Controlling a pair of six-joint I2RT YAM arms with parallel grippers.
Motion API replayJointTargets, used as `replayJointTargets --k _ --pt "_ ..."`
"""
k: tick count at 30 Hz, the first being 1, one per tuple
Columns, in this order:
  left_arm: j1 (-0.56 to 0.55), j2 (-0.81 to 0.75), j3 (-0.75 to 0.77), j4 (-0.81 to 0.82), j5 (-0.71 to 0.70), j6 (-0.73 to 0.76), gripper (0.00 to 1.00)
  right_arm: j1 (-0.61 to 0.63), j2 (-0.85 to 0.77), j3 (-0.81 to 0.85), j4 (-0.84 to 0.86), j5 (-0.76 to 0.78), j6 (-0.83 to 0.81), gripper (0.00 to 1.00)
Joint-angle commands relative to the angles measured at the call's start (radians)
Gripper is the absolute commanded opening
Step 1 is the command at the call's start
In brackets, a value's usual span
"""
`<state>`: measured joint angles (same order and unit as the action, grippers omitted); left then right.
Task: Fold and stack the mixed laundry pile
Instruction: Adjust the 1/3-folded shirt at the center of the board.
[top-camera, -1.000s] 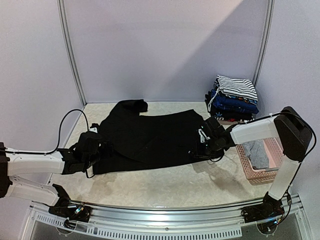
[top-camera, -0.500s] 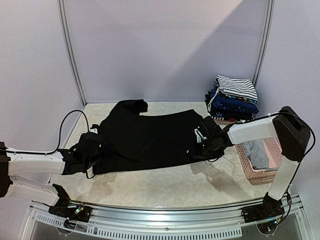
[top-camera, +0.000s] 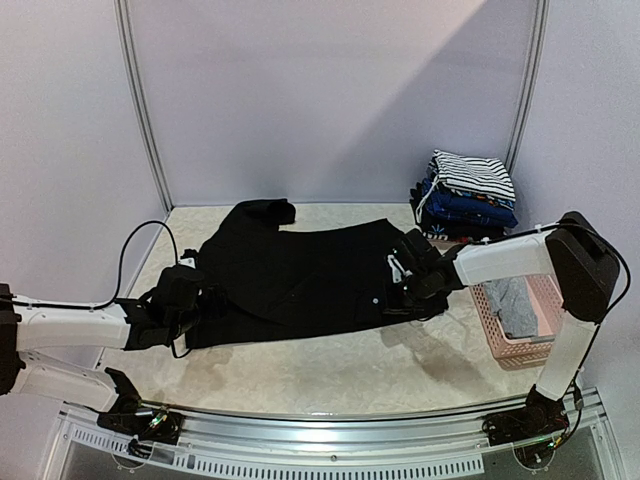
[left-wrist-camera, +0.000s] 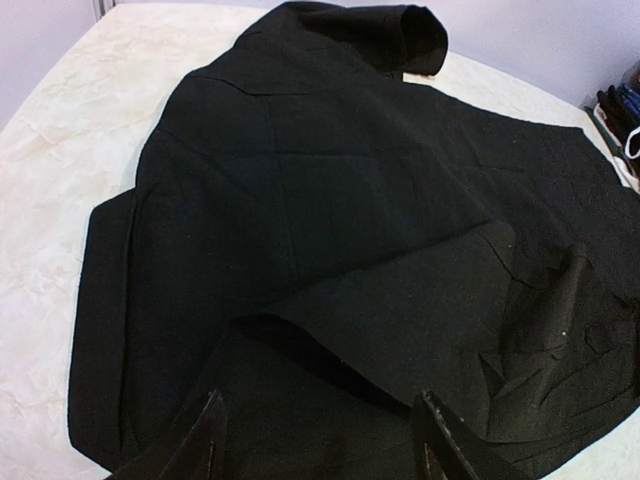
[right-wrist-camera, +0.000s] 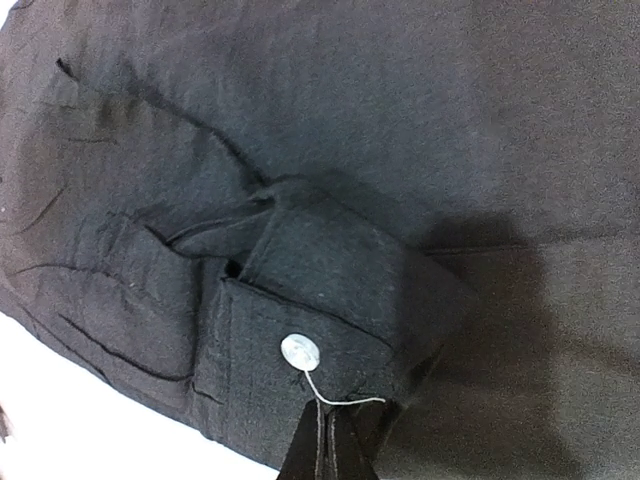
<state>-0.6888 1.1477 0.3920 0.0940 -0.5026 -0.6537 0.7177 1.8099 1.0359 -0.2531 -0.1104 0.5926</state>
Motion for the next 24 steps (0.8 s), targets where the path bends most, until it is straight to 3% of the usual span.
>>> replayJointTargets --k 1,13,24 --pt "0.008 -0.007 -0.018 0.015 -0.012 0.023 0.64 0.005 -0.039 0.036 -0.095 0.103 -0.040 0.00" --pt "0.008 -0.027 -0.026 0.002 -0.046 0.041 0.64 -0.026 -0.106 0.068 -0.271 0.317 -0.103 0.00" --pt "0.009 -0.007 -0.024 0.010 -0.053 0.045 0.64 -0.049 0.006 0.117 -0.306 0.392 -0.123 0.00"
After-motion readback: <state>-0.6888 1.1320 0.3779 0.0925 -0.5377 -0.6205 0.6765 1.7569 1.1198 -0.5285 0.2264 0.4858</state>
